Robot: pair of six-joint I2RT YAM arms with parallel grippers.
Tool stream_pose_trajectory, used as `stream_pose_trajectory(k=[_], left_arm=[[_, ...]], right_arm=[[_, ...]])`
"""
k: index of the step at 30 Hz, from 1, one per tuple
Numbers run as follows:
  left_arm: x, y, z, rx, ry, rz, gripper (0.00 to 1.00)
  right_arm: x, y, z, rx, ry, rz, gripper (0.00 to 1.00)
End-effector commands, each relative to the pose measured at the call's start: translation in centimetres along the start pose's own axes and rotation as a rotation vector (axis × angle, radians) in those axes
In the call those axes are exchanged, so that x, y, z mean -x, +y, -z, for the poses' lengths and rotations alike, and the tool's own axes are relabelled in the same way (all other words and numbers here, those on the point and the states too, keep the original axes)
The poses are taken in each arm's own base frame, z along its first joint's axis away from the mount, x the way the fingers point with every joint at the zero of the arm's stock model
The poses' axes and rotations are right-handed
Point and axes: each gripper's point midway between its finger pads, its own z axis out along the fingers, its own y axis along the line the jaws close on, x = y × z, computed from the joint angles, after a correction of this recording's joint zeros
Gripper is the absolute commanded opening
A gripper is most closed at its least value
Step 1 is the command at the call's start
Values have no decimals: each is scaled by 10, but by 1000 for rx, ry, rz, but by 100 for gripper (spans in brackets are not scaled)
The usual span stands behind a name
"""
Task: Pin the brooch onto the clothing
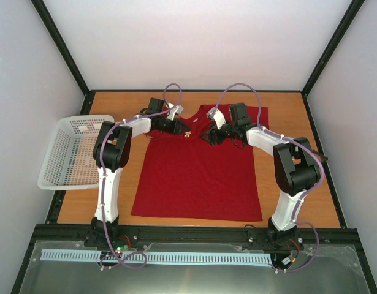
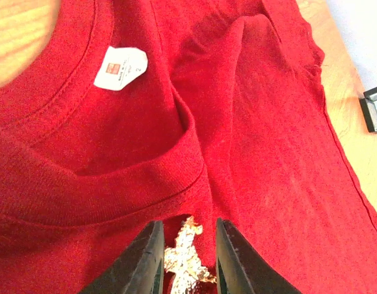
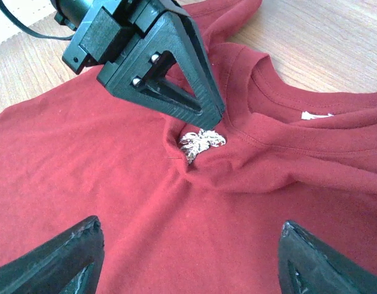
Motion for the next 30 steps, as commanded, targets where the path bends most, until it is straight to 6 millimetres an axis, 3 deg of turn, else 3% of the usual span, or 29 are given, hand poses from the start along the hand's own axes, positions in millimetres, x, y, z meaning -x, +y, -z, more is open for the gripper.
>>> stream_pose_trajectory(k=[1,3,10,14,24,30], left_arm=[[6,-5,-2,-36,6,-11,25],[2,-5,-3,-47,23,-6,25],[-3,5,1,32,23,-12,42],[-5,6,-2,23,28,-7,42],[-20,1,-14,-44,86,10,35],[-13,-12,-10,-92,63,-10,17]], right_arm=[[0,-2,-1,10,-1,5,75],[0,-2,-1,13,-2,5,75],[0,-1,-1,20,-4,6,74],[-1,0,-2,27,-4,5,74],[-2,1,-2,31,0,8,73],[-3,1,-3,35,4,8,73]])
